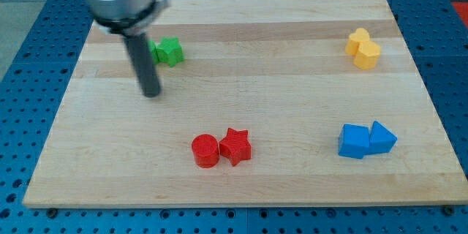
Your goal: Slide both the green blocks vertical to the red blocks
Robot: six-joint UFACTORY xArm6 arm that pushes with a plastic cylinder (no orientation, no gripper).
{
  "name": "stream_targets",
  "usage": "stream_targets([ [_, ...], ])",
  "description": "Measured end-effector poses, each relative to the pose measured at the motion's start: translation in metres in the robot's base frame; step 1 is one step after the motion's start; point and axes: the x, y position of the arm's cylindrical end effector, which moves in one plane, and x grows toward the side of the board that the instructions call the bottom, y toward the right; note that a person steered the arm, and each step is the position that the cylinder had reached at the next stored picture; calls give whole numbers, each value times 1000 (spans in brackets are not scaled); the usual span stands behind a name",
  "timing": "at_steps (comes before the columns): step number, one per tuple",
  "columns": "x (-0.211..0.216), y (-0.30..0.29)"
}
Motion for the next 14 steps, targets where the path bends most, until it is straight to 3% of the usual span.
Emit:
stream_targets([
  [1, -33, -45],
  [2, -77, -48],
  [5, -83, 91],
  [7, -96, 40],
  [8, -123, 52],
  [10, -86, 103],
  [12, -81, 136],
  [13, -89, 124],
  [14, -95, 70],
])
